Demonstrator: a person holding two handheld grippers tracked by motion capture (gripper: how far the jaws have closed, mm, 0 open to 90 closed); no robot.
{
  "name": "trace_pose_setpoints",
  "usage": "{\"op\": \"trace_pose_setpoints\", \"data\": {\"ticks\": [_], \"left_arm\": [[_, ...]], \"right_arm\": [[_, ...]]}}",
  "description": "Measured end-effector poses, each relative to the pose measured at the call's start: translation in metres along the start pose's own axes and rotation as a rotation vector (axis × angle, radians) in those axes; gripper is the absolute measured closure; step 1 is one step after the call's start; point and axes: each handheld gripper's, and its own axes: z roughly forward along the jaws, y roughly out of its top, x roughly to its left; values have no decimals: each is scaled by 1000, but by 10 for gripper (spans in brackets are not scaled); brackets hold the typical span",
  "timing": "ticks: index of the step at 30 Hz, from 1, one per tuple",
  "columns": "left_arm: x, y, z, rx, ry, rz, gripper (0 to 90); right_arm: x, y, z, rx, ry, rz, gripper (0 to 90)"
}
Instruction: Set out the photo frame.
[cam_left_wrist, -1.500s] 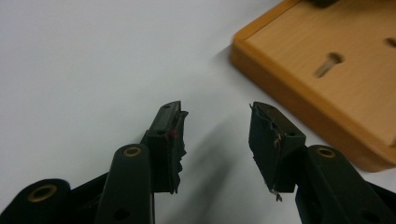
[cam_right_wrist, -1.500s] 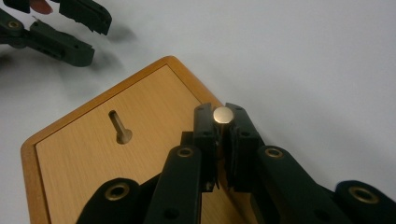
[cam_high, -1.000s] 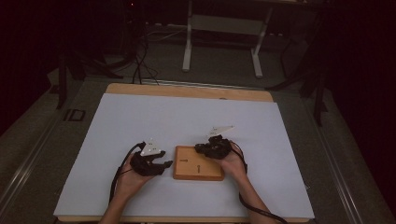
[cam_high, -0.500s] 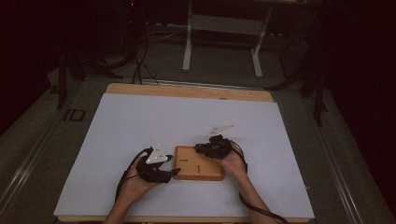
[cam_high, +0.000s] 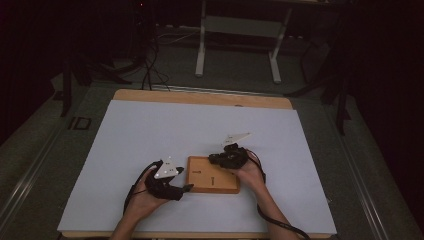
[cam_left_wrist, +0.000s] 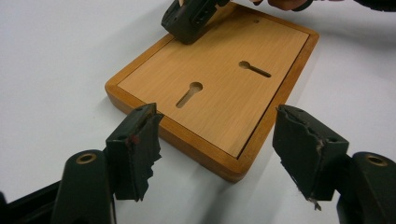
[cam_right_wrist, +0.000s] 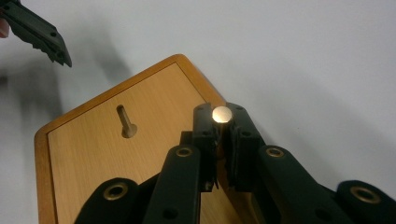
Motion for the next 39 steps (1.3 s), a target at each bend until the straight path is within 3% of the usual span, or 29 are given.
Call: {"op": "trace_pose_setpoints", "data": {"ticks": [20,39], "left_arm": [[0,-4,7,36,-4,38,320],[-10,-3,18,74,59,112,280]], "right_arm": [[-10,3,0,15,77,25,834],[-20,8,2,42,126,99,836]]}}
